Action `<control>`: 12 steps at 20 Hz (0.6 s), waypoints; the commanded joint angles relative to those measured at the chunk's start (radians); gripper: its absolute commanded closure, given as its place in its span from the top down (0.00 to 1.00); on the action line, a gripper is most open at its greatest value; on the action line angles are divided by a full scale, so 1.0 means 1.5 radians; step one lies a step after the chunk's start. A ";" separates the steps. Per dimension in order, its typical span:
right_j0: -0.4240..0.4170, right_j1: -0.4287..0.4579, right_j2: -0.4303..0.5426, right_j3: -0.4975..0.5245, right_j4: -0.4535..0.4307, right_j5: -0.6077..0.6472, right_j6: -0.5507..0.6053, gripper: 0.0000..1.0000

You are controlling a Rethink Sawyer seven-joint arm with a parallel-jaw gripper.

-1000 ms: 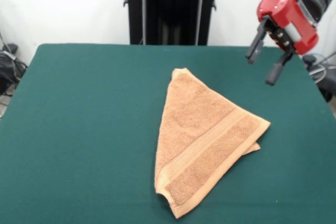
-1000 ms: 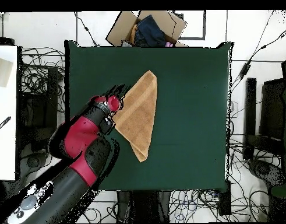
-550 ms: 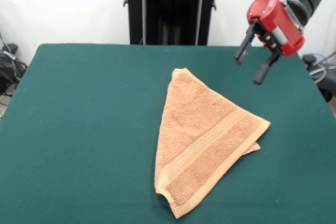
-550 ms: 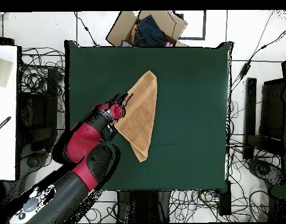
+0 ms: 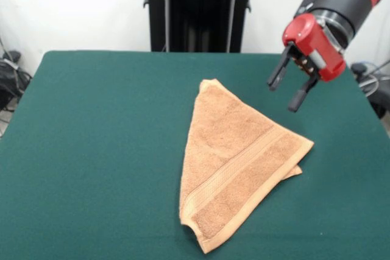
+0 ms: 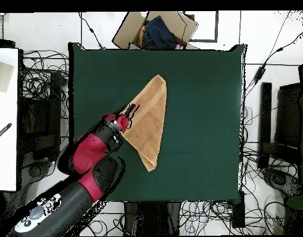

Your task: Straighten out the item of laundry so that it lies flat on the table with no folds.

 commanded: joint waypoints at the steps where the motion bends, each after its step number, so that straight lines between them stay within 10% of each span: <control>1: 0.006 0.063 0.136 0.017 0.064 -0.020 0.203 1.00; 12: 0.066 0.146 0.125 -0.001 0.225 -0.005 0.215 1.00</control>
